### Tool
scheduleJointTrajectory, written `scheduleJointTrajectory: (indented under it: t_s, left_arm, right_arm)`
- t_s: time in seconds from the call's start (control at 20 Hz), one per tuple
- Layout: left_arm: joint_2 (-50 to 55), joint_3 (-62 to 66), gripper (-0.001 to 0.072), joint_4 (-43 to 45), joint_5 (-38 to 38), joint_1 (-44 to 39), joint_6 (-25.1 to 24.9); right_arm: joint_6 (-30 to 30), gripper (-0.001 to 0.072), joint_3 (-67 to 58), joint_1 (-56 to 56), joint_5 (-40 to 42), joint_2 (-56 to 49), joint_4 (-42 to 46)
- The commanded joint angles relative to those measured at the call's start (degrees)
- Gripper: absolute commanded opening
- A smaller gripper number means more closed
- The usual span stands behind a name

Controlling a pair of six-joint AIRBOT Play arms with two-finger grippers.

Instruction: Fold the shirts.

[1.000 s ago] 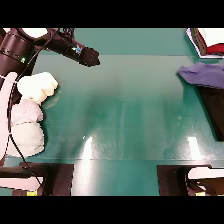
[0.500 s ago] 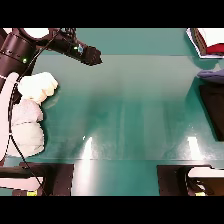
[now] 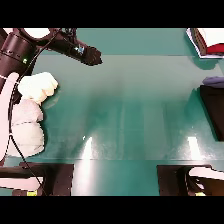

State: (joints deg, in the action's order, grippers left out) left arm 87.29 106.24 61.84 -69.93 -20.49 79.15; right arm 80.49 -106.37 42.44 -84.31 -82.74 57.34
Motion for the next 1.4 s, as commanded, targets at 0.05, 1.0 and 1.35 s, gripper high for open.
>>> scheduleJointTrajectory:
  t_s: [0.05, 1.0, 1.35]
  left_arm:
    - [-0.02, 0.00, 0.0024, 0.15, -0.11, 0.00, -1.31]
    - [-0.04, 0.02, 0.0024, -0.59, -2.47, 0.00, -1.38]
    - [-0.04, 0.02, 0.0024, -0.59, -2.47, 0.00, -1.38]
  right_arm:
    - [2.03, 0.0019, 1.77, 2.58, -7.41, 1.36, 10.21]
    - [3.45, 0.0431, 20.65, -13.79, -10.60, 7.67, 0.50]
    - [1.46, 0.0019, 20.65, -33.29, -8.66, 7.67, -0.31]
